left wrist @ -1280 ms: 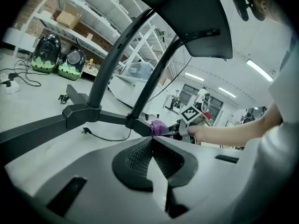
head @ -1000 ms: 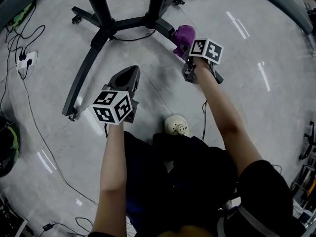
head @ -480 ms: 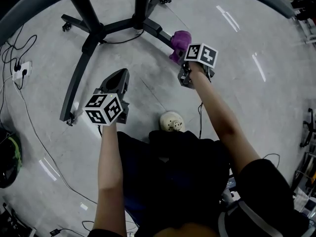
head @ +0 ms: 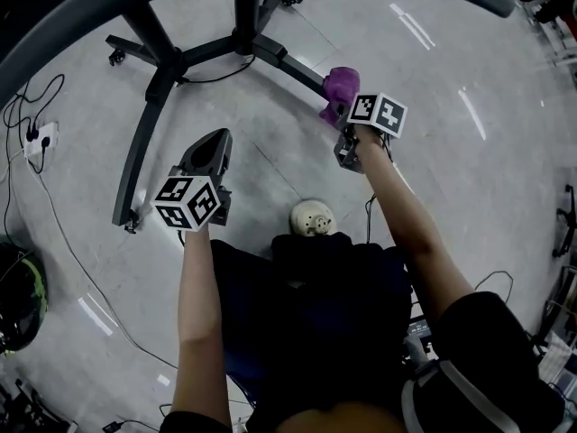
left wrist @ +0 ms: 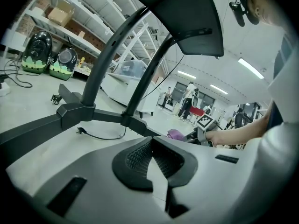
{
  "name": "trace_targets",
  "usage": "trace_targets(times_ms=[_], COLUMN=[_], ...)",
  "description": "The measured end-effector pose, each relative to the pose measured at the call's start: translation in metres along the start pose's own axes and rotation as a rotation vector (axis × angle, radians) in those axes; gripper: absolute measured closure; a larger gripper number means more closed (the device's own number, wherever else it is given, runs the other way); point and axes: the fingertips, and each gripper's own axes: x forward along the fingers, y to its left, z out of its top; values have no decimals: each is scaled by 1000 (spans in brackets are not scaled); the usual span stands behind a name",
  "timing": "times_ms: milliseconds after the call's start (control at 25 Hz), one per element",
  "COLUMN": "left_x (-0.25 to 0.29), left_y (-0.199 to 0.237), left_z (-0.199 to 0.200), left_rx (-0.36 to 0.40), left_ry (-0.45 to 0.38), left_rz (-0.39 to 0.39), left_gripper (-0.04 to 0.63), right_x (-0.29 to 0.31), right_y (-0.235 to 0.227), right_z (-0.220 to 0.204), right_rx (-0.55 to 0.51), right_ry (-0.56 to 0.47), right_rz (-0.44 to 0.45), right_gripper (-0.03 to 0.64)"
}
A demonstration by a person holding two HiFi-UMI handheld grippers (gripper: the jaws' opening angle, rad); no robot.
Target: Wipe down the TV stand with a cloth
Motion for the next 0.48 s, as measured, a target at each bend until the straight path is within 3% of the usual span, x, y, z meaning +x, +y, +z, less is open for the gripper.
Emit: trace_targets(times_ms=[480], left_x=[-6], left_y=[-1], left_z=[6], left_rx=[7], left_ry=[10], left_rz=[-44], left_gripper=[589], right_x=[-31], right_y=[-50], right_z=[-13], right_rx=[56], right_ry=[-23], right_rz=[-62], right_gripper=[528])
